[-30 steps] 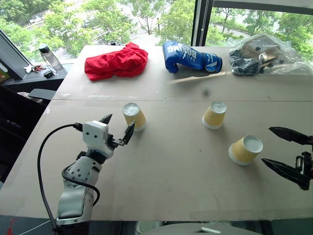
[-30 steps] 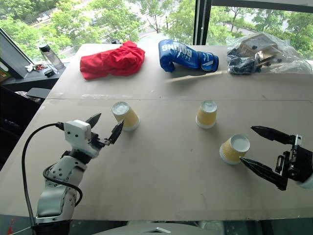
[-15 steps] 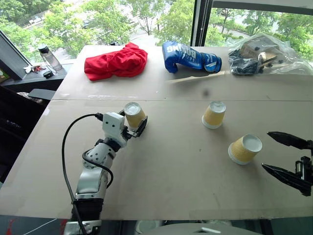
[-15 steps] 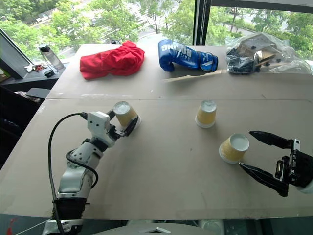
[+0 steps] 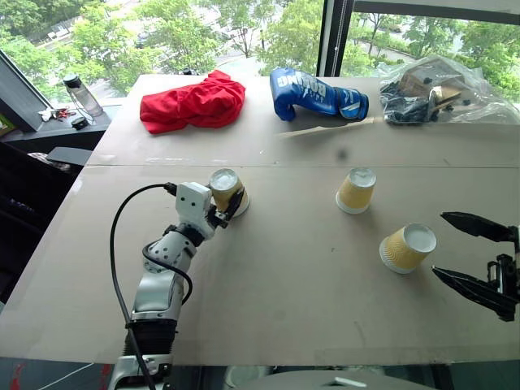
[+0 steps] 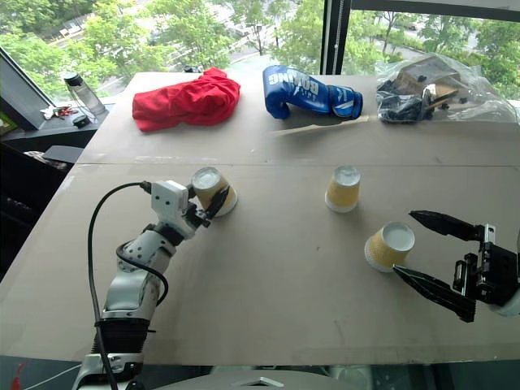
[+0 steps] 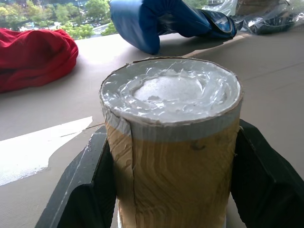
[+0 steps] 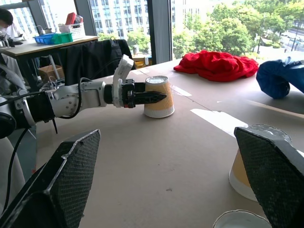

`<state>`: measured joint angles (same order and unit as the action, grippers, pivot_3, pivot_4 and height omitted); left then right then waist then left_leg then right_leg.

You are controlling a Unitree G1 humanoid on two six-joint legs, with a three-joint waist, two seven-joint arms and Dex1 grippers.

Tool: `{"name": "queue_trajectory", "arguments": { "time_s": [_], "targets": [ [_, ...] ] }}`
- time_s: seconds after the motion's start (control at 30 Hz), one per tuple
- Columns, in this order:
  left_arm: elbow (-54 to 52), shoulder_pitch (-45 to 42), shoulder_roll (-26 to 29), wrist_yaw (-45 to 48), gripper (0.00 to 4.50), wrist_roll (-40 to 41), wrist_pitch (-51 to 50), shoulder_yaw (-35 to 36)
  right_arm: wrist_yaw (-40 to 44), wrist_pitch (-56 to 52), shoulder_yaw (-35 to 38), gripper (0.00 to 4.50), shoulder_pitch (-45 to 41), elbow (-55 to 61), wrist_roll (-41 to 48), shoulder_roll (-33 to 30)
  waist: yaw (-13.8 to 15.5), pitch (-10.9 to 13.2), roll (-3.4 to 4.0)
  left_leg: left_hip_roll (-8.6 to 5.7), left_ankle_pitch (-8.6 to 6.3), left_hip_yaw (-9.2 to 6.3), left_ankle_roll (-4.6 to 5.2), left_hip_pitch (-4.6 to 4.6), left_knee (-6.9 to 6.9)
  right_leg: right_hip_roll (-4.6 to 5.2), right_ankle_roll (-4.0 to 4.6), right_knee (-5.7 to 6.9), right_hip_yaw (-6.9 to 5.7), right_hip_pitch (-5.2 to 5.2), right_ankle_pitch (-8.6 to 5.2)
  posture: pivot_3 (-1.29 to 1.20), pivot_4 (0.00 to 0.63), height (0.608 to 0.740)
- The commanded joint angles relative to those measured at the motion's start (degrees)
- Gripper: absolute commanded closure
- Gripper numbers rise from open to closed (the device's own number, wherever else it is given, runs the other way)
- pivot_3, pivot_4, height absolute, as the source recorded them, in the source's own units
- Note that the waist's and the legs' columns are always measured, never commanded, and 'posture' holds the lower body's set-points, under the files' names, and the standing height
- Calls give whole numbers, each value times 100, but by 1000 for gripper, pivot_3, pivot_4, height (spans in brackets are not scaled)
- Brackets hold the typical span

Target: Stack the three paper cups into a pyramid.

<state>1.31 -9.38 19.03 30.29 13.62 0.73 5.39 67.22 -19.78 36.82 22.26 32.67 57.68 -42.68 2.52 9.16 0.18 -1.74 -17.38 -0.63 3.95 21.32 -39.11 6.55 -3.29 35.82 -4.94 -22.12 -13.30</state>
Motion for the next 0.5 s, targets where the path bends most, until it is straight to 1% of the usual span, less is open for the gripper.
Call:
{"name": "queue_trajectory", "arguments": {
  "time_s": [0.03, 0.17, 0.27, 0.4, 0.5],
  "targets": [
    [-277, -270, 10, 243, 1612, 17, -10, -273, 119, 100, 171, 0, 80, 29, 9, 48, 16, 0, 0, 0, 0, 0, 0, 0, 0, 0, 0, 0, -1, 0, 0, 0, 150, 737],
    [-230, -522, -58, 545, 1612, 46, -57, -598, 235, 185, 200, 0, 153, -123, -114, 110, 11, 0, -1, -1, 0, 0, 0, 4, -6, 0, 0, 0, -2, 0, 0, 0, 150, 737],
    [65, -921, -254, 883, 1612, 0, -38, -1021, 327, 297, 212, 0, 238, -243, -238, 182, 16, 1, -1, -1, 0, -1, 0, 5, -6, -1, -1, 0, -3, 0, 0, 0, 150, 737],
    [302, -1202, -438, 1253, 1612, 16, -92, -1378, 276, 345, 218, 0, 252, -237, -282, 218, -8, 1, -1, -2, 1, -1, 0, 7, -9, -3, -1, 0, -5, 0, 1, 0, 150, 737],
    [438, -1308, -433, 1560, 1612, -55, -33, -1622, 213, 348, 266, 0, 281, -178, -274, 234, -27, 1, -1, -1, 1, -1, 0, 7, -9, -13, -1, 1, -4, 0, 1, 0, 150, 737]
  ]
}}
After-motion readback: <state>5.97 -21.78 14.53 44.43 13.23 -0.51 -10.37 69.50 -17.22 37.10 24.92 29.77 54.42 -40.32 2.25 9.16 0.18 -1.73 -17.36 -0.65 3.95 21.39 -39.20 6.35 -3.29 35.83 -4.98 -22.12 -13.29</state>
